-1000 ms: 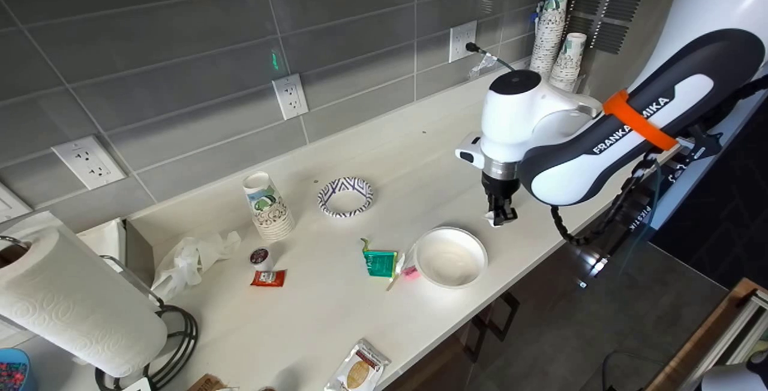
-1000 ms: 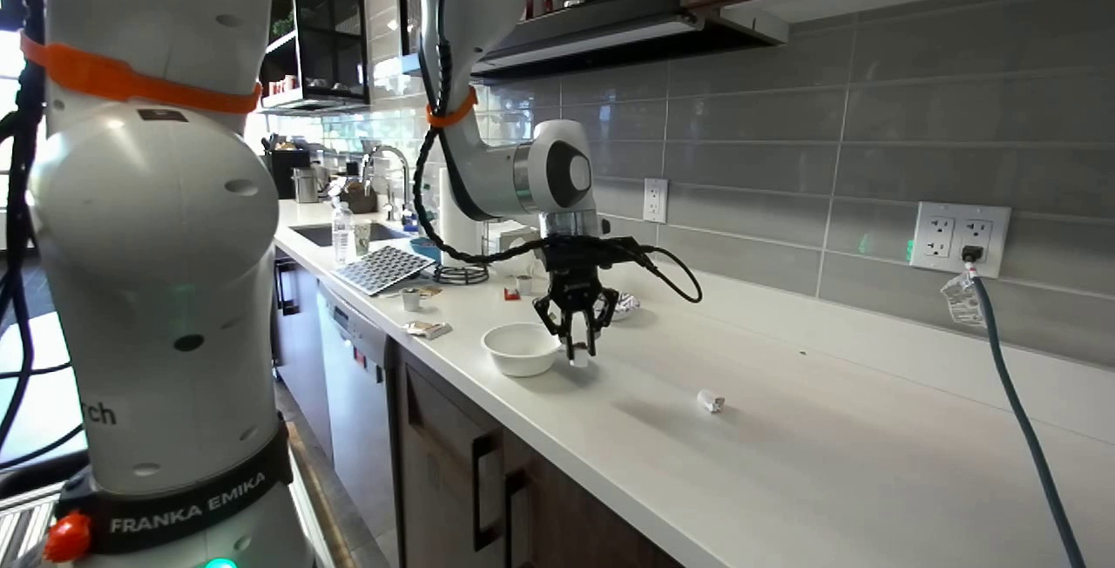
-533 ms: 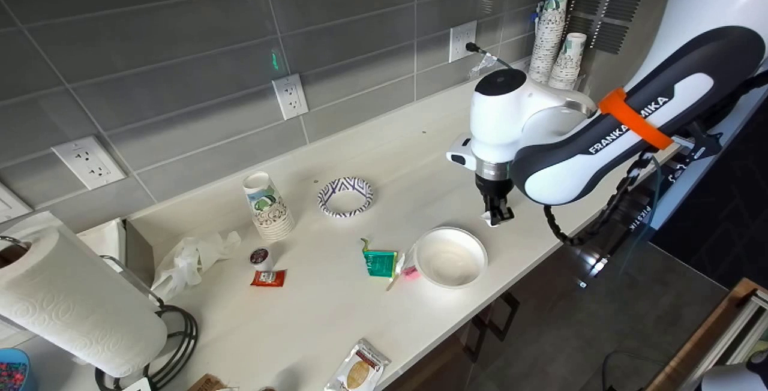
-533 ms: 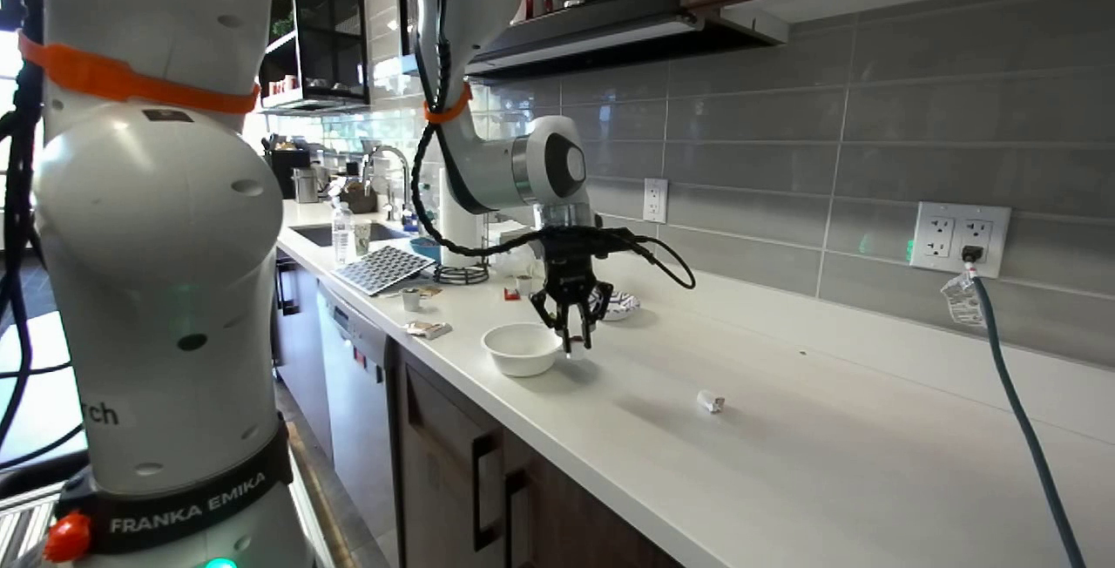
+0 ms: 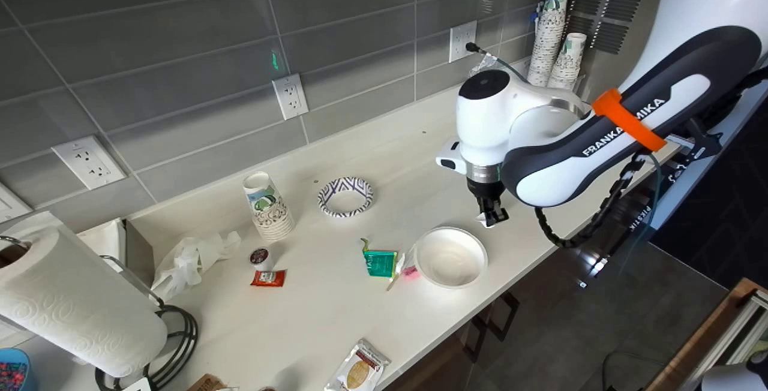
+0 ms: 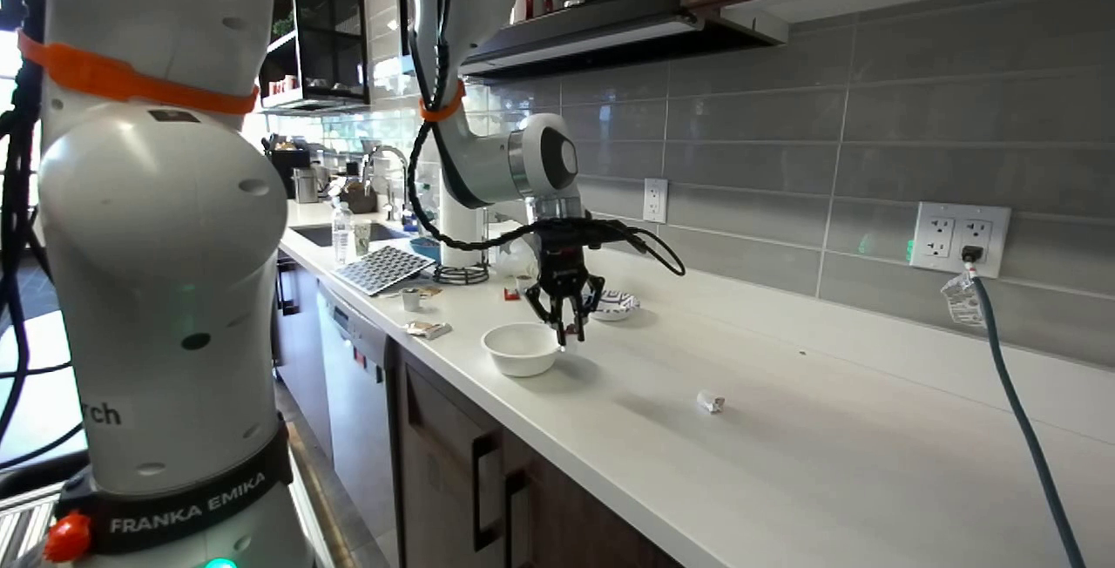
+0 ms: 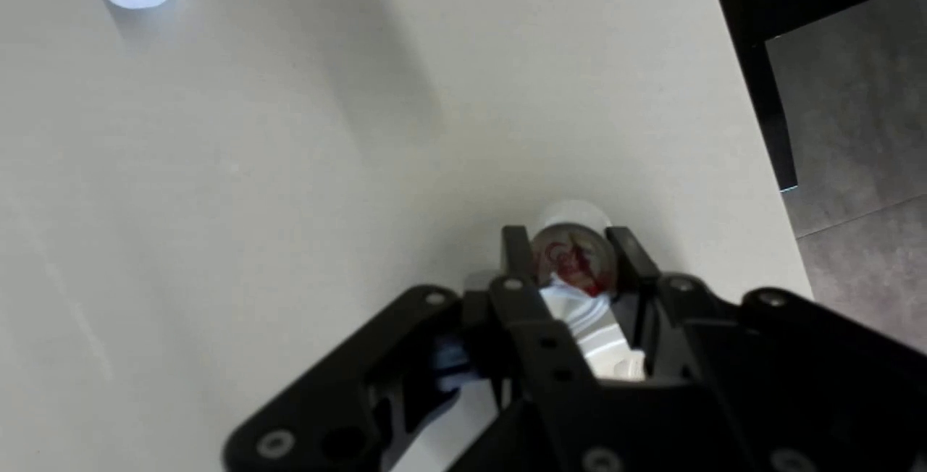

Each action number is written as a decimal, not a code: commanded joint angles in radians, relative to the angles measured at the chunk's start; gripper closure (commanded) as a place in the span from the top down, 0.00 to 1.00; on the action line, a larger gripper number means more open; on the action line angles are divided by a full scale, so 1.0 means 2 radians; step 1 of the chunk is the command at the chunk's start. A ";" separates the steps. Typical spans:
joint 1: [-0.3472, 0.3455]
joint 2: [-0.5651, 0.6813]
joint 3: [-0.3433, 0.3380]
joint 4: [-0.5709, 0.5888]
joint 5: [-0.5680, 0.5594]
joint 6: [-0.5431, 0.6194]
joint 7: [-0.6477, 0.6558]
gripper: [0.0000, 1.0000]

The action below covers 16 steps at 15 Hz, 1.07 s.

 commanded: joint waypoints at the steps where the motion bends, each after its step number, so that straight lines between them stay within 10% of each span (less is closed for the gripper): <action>1: 0.009 0.015 0.007 0.018 -0.020 -0.027 0.014 0.31; 16: 0.036 0.054 0.022 0.067 -0.045 -0.086 0.011 0.31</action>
